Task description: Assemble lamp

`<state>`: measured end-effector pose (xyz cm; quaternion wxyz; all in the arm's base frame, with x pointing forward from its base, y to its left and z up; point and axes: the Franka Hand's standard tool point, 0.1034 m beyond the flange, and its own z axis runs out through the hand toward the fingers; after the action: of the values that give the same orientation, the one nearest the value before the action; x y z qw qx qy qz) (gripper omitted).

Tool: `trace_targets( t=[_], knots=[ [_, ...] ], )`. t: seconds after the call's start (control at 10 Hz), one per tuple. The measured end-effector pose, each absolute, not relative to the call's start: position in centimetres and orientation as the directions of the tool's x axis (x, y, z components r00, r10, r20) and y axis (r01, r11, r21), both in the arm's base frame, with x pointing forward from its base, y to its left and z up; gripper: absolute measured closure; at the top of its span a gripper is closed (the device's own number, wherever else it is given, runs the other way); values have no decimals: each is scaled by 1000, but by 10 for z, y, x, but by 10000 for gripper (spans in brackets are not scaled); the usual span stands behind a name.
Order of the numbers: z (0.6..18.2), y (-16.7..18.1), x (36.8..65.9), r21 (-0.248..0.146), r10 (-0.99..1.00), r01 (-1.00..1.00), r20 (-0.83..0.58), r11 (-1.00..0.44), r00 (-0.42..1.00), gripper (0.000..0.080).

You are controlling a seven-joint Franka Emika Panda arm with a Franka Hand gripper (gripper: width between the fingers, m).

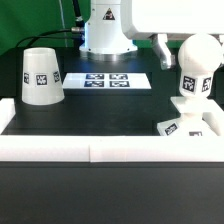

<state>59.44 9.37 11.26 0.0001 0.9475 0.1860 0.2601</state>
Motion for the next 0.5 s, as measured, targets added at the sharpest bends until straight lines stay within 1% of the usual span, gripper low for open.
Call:
trace_targets(
  t=[0.2, 0.3, 0.5],
  knots=[
    [112, 95, 592, 96, 353, 354, 491, -930, 796, 101],
    [114, 98, 591, 97, 358, 359, 493, -929, 793, 100],
    [125, 105, 591, 93, 364, 368, 489, -925, 792, 100]
  ],
)
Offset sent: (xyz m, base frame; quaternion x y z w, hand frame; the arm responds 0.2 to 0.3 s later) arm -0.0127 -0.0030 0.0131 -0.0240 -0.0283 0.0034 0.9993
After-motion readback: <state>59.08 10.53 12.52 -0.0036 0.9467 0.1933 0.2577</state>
